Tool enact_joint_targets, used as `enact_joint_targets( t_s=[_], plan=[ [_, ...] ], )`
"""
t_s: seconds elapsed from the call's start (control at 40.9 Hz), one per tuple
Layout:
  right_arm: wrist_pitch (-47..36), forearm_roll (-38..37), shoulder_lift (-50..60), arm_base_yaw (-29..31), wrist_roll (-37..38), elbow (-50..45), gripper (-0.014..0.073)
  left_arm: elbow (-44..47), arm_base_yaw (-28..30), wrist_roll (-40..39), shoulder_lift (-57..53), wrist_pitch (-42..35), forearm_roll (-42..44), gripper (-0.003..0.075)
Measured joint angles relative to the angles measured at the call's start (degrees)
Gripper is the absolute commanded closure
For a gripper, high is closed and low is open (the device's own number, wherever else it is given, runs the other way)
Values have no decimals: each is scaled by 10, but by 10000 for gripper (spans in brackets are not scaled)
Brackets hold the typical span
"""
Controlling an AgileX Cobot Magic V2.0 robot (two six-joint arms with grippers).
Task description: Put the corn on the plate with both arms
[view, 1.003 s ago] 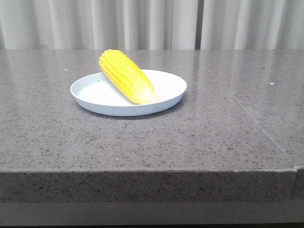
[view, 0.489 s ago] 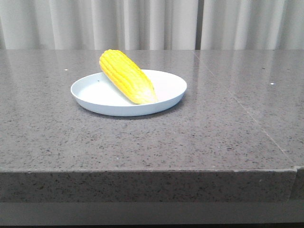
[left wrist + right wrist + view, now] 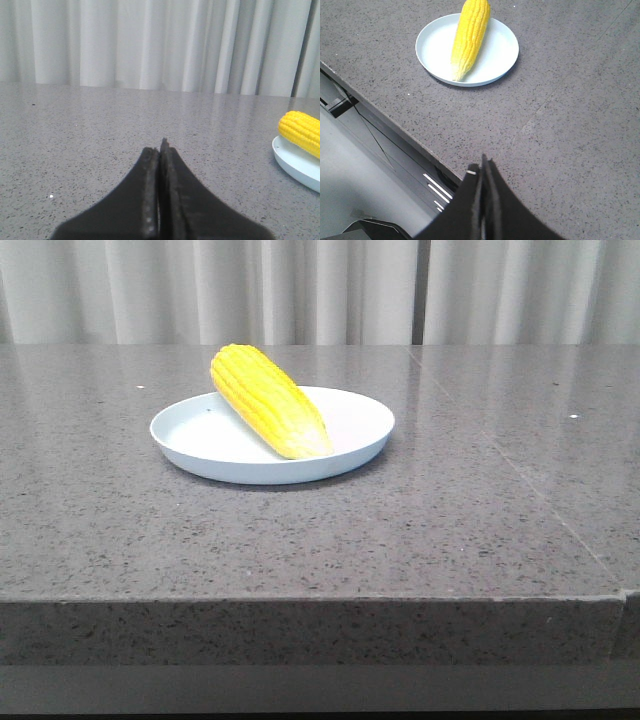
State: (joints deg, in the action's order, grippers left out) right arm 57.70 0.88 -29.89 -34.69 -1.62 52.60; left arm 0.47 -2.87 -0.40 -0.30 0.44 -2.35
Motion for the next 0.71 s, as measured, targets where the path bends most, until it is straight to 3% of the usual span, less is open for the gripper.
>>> enact_joint_targets(
  t_s=[0.391,0.538,0.71],
  plan=[
    [-9,0,14,6,0,-14,680,0,0,0,0,0,0,741],
    [-62,3,74,79,0,-86,680,0,0,0,0,0,0,741],
    [-223,4,179,206,0,-226,680,0,0,0,0,0,0,741]
  ],
)
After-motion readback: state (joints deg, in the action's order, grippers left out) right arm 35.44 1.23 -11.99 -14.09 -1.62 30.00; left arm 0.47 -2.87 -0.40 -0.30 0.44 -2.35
